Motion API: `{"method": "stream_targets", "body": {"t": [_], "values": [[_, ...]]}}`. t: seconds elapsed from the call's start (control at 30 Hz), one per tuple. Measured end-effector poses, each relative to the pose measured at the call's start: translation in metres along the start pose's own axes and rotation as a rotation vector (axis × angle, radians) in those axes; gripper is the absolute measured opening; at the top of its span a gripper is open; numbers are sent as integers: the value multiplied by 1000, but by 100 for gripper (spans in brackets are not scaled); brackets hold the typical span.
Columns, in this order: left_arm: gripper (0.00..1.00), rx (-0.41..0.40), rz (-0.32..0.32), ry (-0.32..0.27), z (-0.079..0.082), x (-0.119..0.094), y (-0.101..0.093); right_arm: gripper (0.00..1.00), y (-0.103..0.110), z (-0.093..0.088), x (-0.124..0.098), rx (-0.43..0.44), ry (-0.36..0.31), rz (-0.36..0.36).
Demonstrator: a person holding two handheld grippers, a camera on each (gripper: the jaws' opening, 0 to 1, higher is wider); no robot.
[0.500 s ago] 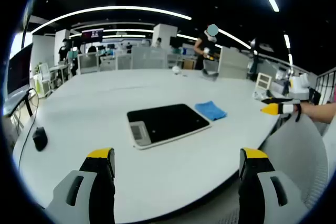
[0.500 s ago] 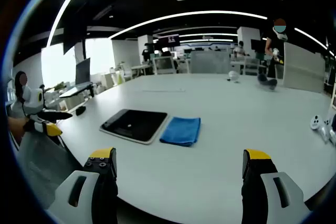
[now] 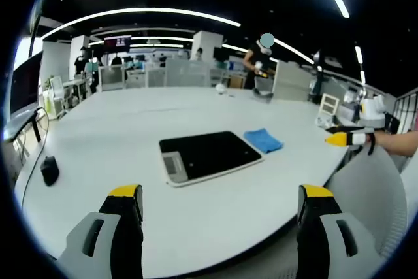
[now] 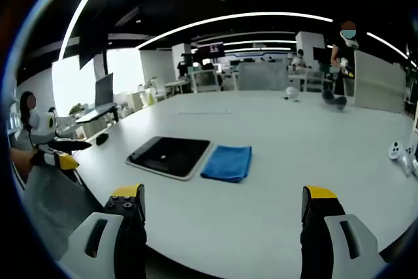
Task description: Wipe the mirror surface with the cleaning cloth until all visible marks leave the cleaned area.
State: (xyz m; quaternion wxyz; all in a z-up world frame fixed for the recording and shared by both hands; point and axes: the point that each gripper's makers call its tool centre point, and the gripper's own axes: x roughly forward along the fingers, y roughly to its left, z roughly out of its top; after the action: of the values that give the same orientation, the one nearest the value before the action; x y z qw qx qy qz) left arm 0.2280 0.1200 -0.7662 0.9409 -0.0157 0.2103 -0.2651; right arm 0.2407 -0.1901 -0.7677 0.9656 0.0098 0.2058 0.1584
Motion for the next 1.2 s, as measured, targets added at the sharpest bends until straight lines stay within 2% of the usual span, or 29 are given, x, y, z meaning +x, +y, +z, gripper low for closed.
{"method": "stream_targets", "body": {"t": [0.13, 0.27, 0.47, 1.2], "values": [[99, -4, 1, -4, 0, 0, 0, 100, 0, 0, -1, 6, -4, -2], [99, 6, -11, 16, -3, 0, -2, 100, -2, 0, -2, 11, -7, -9], [99, -4, -10, -13, 2, -1, -2, 100, -2, -2, -2, 15, 2, -14], [99, -8, -8, -21, 3, -1, 0, 100, -1, -2, -1, 8, 13, -13]]}}
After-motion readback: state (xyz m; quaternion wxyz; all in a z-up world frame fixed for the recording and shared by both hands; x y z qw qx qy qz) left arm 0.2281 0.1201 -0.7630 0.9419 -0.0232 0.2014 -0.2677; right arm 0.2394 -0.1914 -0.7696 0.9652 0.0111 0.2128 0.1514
